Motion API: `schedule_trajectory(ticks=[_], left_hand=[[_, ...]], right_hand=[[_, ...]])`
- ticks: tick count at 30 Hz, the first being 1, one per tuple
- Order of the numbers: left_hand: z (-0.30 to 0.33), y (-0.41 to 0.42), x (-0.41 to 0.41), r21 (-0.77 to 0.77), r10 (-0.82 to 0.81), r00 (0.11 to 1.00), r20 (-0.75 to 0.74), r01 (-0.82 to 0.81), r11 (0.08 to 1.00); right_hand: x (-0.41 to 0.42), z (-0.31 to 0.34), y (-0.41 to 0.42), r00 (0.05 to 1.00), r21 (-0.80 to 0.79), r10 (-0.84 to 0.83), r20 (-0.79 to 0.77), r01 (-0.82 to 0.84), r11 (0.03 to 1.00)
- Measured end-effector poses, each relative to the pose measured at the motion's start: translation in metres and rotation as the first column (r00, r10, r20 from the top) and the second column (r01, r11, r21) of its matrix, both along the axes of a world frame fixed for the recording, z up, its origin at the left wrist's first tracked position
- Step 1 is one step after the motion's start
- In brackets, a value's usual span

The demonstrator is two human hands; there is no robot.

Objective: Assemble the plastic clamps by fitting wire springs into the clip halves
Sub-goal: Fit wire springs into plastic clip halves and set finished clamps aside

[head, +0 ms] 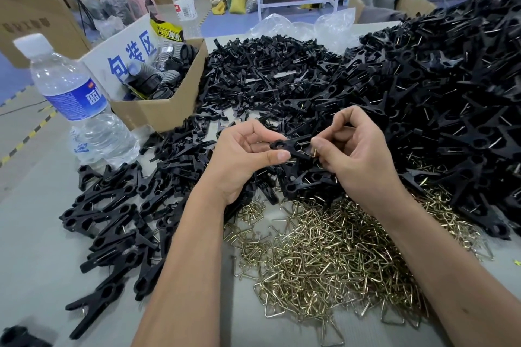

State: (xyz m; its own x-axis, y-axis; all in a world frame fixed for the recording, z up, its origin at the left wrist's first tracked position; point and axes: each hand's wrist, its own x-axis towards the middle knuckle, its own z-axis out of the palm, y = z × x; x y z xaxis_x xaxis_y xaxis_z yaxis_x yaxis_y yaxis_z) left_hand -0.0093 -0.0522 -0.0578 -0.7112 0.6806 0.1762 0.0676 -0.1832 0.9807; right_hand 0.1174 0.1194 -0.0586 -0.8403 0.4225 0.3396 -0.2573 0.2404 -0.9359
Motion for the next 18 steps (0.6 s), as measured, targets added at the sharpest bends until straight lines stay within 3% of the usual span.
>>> schedule_trajectory(ticks=[14,16,18], left_hand=[[-0.002,0.004,0.002,0.007,-0.029,0.999,0.04,0.029,1.0],[-0.001,0.004,0.002,0.012,-0.019,0.999,0.03,0.019,1.0],[-0.001,0.004,0.002,0.023,0.0,1.0,0.021,-0.001,1.0]], right_hand=[[0.001,0.0,-0.008,0.998,0.019,-0.067,-0.008,0.067,0.998],[0.001,0.001,-0.011,0.998,-0.062,-0.065,-0.024,0.064,0.996],[0.0,0.003,-0.014,0.999,-0.247,-0.022,-0.033,0.013,0.969]])
